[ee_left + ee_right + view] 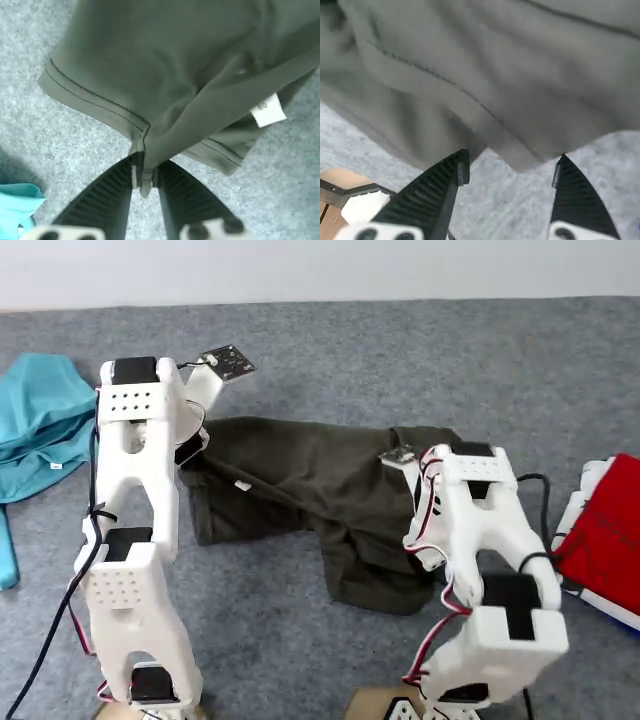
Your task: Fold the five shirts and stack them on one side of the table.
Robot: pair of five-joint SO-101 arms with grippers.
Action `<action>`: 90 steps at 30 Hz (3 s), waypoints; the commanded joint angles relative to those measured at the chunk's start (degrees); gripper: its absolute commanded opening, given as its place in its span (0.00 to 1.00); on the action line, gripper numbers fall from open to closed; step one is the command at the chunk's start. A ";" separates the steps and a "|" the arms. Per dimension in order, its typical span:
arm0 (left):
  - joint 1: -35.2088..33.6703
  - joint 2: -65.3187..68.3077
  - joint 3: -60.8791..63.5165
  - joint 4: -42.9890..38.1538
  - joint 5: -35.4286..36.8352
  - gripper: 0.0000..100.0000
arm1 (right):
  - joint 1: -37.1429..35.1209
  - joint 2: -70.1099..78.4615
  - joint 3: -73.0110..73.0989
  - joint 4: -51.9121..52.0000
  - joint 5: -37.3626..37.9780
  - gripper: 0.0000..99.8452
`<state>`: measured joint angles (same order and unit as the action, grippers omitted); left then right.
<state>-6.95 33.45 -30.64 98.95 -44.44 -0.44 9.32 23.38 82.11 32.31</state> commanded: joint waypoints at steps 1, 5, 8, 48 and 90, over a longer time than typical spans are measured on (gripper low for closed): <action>0.26 -0.79 -1.89 0.53 0.35 0.00 | 0.31 1.36 -0.53 -1.80 0.53 0.27; 0.26 -0.79 -1.89 0.53 0.35 0.00 | 0.31 4.09 -0.53 -3.21 0.53 0.26; 0.09 -0.79 -1.89 0.53 0.35 0.00 | 0.31 5.76 -0.53 -4.09 0.62 0.17; -1.93 -26.20 -23.34 0.53 11.87 0.01 | 5.76 -19.65 -64.62 20.26 5.98 0.01; -5.36 -38.15 -54.11 1.67 -0.53 0.01 | 25.10 -19.91 -95.65 -8.13 24.97 0.01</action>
<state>-10.99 -3.38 -84.00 99.38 -44.44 23.12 -10.02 -72.44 71.65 56.57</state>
